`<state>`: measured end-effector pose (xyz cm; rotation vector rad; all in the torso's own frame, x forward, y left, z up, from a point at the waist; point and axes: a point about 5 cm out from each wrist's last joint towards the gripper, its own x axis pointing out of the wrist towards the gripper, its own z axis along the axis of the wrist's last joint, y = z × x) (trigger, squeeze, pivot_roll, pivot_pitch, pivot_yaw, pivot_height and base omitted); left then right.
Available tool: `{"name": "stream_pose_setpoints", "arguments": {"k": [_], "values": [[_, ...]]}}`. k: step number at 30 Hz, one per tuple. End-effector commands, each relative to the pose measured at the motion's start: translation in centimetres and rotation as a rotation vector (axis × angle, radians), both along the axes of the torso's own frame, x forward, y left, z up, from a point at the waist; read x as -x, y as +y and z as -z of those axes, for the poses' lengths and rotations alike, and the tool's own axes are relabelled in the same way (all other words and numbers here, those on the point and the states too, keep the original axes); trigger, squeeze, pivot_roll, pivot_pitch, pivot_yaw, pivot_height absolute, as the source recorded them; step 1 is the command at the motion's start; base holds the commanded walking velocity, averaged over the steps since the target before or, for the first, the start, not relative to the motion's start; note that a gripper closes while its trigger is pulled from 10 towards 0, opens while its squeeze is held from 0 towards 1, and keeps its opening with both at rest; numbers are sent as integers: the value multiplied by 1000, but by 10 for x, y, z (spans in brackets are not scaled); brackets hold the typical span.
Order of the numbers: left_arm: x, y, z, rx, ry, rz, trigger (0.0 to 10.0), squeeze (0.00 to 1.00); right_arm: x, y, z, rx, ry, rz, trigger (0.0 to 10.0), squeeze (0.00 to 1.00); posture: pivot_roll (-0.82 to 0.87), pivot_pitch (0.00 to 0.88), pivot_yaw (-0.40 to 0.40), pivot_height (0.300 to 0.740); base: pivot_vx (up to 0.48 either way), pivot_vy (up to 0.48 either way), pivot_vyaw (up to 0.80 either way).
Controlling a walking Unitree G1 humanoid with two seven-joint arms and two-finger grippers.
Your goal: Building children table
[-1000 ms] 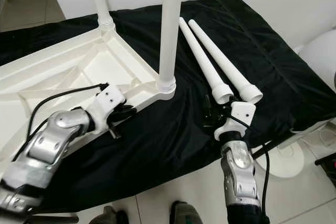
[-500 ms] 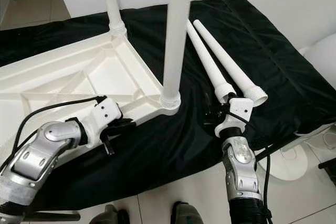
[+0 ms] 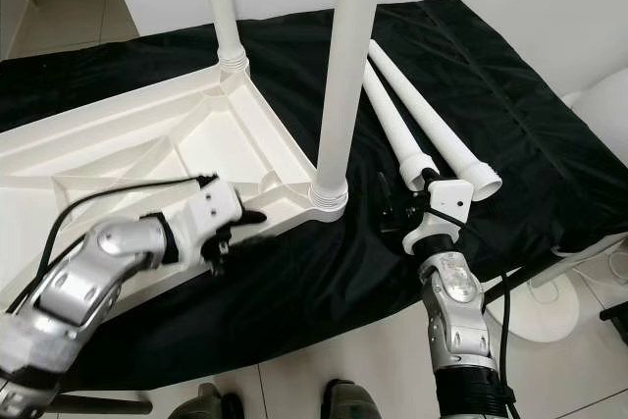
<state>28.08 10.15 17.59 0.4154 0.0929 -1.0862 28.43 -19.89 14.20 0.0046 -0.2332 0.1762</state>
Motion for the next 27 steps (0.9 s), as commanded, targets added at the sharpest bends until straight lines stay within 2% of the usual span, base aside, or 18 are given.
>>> {"name": "stream_pose_setpoints", "arguments": {"k": [1,2,3,4,6,7,8,9,12,21,27], "values": [[1,2,3,7,33,21,10000,0,2,-2,2,-5,15,-4,10000,573,-108,106,62,740,0,0,0],[-3,1,-2,43,18,-7,10000,0,4,-4,2,7,20,-38,10000,1000,-106,104,59,740,0,0,0],[-6,1,-7,82,3,-40,10000,0,6,-6,1,22,27,-67,10000,1000,-106,100,57,740,0,0,0],[-6,1,-7,82,3,-40,10000,0,6,-6,1,22,27,-67,10000,1000,-106,100,57,740,0,0,0],[-12,-2,-14,162,-8,-111,10000,0,8,-10,0,56,57,-160,10000,1000,-104,96,53,740,0,0,0],[-12,-2,-14,162,-8,-111,10000,0,8,-10,0,56,57,-160,10000,1000,-104,96,53,740,0,0,0],[-13,-3,-16,182,-19,-129,10000,0,10,-11,-1,75,76,-209,10000,1000,-102,91,49,740,0,0,0],[-14,-4,-16,192,-32,-145,10000,0,11,-11,-3,85,95,-273,10000,0,-100,87,44,740,0,0,0],[-14,-7,-13,196,-34,-153,10000,0,11,-10,-7,134,122,-391,10000,0,-96,83,35,740,0,0,0],[-8,-8,-10,215,-17,-135,10000,0,5,-1,-15,201,168,-595,10000,0,-76,75,17,740,0,0,0],[-6,-7,-10,219,-17,-149,10000,0,-15,13,-22,225,157,-671,10000,0,-54,72,3,740,0,0,0]]}}
